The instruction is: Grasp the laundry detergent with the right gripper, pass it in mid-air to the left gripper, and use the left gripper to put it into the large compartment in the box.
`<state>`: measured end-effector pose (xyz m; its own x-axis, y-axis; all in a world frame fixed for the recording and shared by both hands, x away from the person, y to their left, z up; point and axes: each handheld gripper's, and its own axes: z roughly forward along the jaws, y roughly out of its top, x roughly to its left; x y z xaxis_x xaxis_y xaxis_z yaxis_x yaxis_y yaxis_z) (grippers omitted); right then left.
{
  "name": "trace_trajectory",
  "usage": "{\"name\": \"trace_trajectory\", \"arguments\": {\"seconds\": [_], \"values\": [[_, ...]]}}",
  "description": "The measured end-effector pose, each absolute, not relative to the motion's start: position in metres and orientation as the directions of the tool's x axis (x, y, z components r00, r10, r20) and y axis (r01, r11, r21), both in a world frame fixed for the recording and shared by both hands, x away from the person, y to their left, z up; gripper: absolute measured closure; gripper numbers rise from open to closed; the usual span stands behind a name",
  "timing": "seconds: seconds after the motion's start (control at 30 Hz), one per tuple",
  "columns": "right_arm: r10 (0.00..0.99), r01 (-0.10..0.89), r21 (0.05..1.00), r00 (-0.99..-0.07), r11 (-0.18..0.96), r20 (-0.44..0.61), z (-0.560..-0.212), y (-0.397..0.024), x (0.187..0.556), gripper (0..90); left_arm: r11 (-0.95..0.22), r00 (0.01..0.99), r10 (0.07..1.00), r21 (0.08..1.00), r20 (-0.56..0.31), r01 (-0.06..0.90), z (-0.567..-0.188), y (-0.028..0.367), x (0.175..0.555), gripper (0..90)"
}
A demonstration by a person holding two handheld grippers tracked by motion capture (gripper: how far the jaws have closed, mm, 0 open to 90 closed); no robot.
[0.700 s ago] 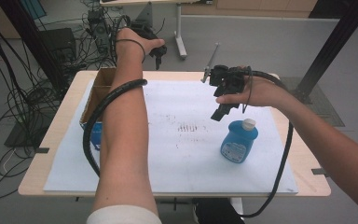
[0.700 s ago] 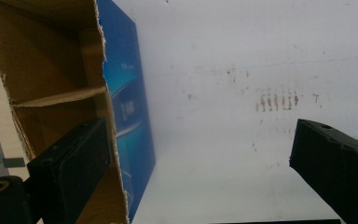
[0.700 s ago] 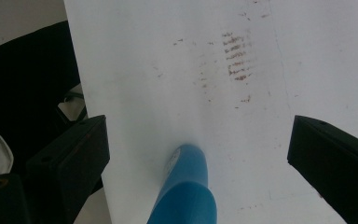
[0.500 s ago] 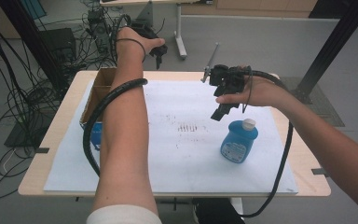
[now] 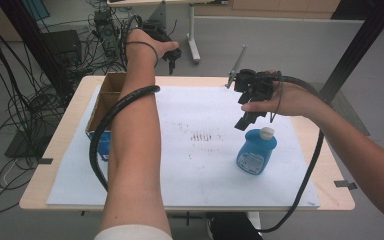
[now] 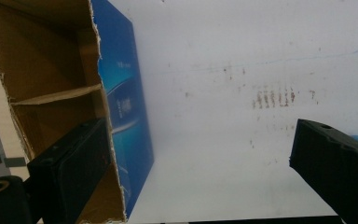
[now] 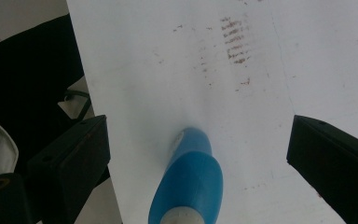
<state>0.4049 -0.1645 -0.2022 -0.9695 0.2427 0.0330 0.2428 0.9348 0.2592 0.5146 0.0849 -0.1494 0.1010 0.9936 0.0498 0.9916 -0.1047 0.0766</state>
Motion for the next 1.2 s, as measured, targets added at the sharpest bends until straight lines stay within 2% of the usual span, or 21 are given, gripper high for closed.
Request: {"name": "trace_trajectory", "arguments": {"seconds": [1.2], "values": [[0.377, 0.363, 0.296, -0.926, 0.883, 0.013, -0.199, -0.260, 0.364, 5.6, -0.127, 0.123, 0.991, 0.097, 0.045, 0.987, -0.138, 0.073, 0.503, 5.7]]}}
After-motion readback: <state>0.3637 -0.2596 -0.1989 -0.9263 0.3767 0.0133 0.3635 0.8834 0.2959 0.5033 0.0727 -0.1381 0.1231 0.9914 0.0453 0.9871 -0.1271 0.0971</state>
